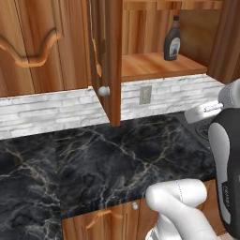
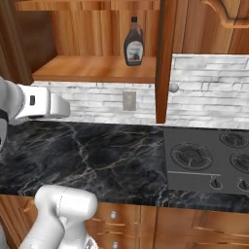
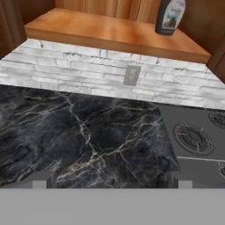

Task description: Move the condiment bottle and syrup bottle from the cabinet to the dining counter.

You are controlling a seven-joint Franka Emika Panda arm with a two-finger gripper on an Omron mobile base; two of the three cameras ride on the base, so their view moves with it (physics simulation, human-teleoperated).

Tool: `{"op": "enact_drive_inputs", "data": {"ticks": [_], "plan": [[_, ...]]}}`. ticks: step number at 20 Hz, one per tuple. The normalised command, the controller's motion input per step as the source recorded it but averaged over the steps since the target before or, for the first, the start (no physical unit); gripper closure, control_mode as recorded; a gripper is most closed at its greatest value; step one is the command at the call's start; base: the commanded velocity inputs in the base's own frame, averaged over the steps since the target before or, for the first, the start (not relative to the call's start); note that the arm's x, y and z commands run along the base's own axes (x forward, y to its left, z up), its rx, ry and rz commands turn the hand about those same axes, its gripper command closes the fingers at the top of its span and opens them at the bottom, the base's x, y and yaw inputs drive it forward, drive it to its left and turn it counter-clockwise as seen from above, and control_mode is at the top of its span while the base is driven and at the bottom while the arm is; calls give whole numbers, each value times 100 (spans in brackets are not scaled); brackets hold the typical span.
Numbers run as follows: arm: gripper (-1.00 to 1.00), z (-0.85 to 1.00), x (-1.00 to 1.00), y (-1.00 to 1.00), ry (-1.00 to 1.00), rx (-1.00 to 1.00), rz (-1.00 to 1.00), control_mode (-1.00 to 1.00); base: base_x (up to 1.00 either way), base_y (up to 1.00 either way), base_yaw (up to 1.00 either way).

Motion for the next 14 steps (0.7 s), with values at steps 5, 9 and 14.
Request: {"op": "enact_drive_inputs", "data": {"ticks": [5, 9, 14], "plan": [[-100, 7, 25, -5, -3, 0, -4, -100, 0, 0, 0], [-100, -8, 38, -40, -20, 0, 5, -100, 0, 0, 0], [-100, -12, 35, -39, -15, 0, 3, -100, 0, 0, 0]]}}
